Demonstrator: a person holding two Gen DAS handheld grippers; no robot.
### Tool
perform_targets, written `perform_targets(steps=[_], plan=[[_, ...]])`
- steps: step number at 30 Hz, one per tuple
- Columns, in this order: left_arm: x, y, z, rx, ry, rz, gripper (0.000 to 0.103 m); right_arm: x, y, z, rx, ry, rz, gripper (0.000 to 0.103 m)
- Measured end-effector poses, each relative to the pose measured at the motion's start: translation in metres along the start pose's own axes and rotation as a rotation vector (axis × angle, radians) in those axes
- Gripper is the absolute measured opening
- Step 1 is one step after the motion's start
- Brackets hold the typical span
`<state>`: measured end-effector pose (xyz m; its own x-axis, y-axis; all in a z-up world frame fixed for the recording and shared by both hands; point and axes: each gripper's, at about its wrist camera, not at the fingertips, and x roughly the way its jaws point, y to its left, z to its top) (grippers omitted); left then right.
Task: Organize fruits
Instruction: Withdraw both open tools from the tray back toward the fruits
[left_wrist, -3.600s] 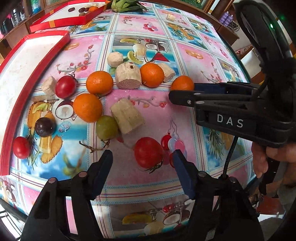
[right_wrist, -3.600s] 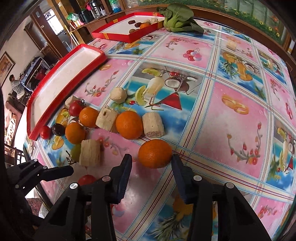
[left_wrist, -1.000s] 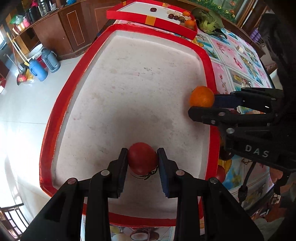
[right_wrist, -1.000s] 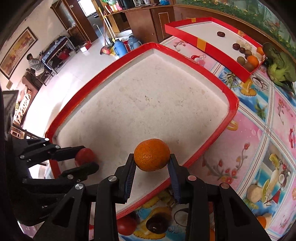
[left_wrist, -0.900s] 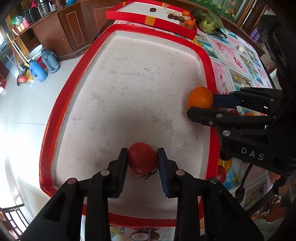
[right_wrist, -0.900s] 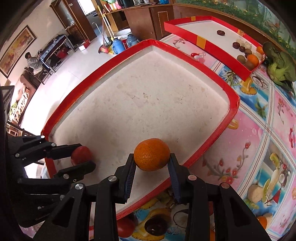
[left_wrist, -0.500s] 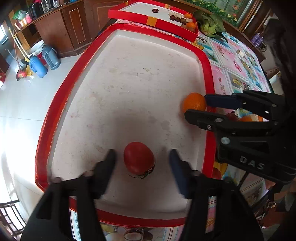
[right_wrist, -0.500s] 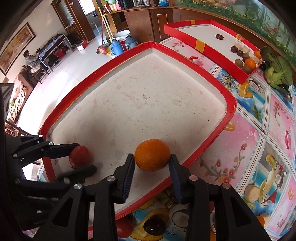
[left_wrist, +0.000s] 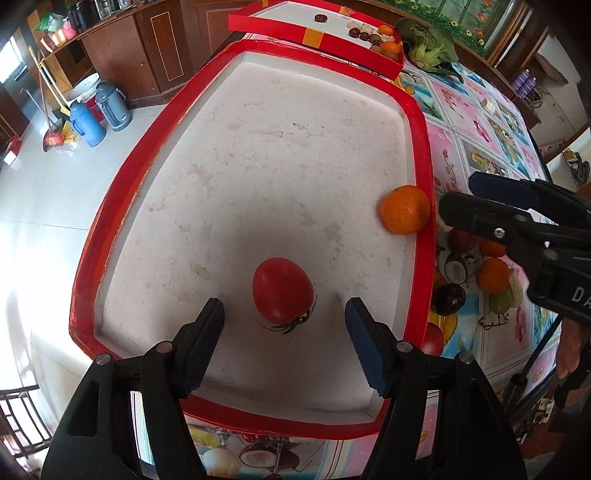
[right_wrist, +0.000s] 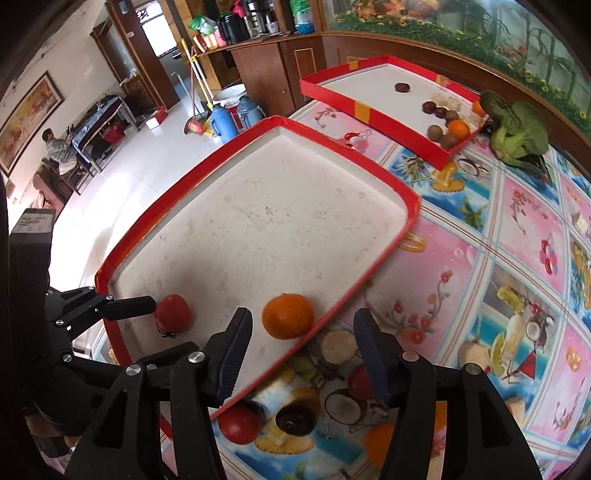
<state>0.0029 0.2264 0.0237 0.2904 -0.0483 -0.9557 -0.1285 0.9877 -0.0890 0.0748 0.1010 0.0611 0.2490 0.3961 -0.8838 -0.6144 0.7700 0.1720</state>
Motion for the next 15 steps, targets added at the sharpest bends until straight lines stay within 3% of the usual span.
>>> perform_targets(steps=[11,15], plan=[[-0.016,-0.015,-0.008,0.031,-0.009,0.027,0.067,-0.038,-0.029,-0.033,0.107,-0.047,-0.01,0.073],[-0.025,-0.021,-0.015,0.045,-0.02,0.018,0.067,-0.055,-0.049,-0.057,0.174,-0.056,-0.023,0.073]])
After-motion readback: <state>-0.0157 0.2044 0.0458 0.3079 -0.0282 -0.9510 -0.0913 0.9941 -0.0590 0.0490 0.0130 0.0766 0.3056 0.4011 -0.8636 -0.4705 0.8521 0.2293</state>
